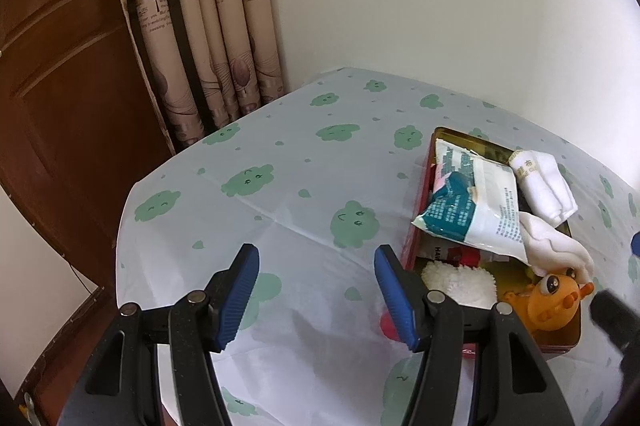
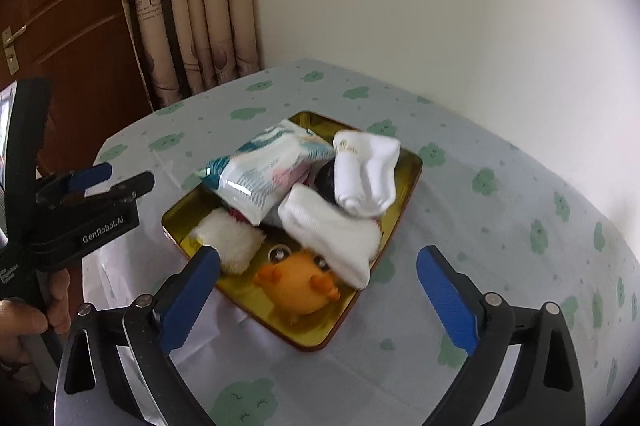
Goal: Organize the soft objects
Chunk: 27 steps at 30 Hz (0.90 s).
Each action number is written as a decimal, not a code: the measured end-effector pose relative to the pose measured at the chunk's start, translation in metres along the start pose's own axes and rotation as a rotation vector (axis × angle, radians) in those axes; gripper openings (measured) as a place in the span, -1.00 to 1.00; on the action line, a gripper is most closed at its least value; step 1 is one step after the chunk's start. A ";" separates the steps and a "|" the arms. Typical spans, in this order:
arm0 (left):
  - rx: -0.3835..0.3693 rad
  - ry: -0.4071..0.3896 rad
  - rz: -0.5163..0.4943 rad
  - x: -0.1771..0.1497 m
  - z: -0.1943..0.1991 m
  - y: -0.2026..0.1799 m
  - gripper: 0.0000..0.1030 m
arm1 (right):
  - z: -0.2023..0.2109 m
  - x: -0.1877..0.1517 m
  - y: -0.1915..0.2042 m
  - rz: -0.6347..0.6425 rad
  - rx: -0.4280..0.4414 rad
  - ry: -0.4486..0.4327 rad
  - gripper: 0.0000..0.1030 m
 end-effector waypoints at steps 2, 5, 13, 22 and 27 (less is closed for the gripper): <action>-0.004 0.000 -0.005 0.000 0.000 -0.002 0.20 | 0.000 -0.005 0.001 -0.008 -0.003 0.008 0.90; -0.010 0.001 -0.009 0.000 0.000 -0.005 0.20 | -0.002 -0.009 -0.001 -0.023 -0.011 0.014 0.91; -0.007 0.003 -0.026 -0.002 0.000 -0.008 0.20 | -0.010 -0.018 -0.004 -0.042 -0.024 0.045 0.91; -0.012 0.005 -0.036 -0.003 0.000 -0.011 0.20 | -0.018 -0.028 -0.003 -0.056 -0.017 0.090 0.91; -0.013 0.007 -0.035 -0.004 0.000 -0.012 0.20 | -0.017 -0.029 -0.001 -0.054 -0.010 0.093 0.91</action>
Point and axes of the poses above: each gripper's, at about its wrist camera, not at the fingertips, and z roughly against the way its jaws point, y to its left, x to its top, the point moved 7 cm from there along -z, roughly the way its jaws point, and after that the axes turned 13 degrees about -y, right-handed, at the moved point
